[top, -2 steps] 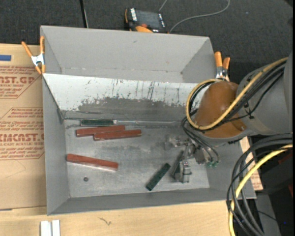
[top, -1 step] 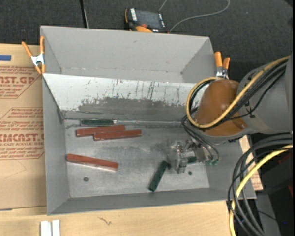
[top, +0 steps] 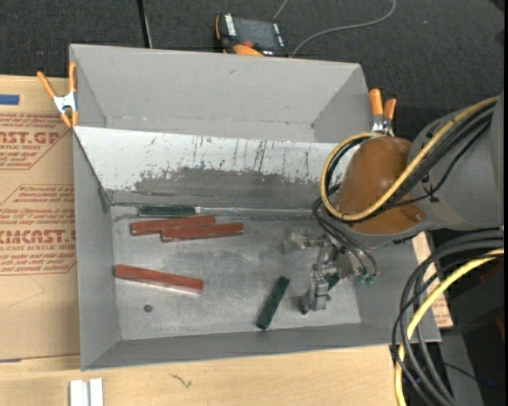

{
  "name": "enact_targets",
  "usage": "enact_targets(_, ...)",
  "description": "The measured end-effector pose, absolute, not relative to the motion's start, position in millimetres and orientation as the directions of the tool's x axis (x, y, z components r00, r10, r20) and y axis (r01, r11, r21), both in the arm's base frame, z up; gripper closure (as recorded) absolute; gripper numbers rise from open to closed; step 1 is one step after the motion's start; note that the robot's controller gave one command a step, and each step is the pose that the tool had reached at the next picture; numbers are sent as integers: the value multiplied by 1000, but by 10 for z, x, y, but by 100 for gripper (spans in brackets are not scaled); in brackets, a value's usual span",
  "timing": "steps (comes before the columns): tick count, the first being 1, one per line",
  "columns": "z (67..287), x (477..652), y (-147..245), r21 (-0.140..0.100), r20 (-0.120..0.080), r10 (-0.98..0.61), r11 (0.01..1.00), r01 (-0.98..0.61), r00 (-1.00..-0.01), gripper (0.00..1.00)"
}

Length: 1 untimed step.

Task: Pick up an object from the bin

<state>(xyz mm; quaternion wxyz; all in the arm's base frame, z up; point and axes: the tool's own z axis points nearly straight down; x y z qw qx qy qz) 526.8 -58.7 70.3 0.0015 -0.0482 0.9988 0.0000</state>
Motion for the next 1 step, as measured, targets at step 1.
enact_targets(1,704,4918,-299,-1,-6,-240,971,-240,-971,0)
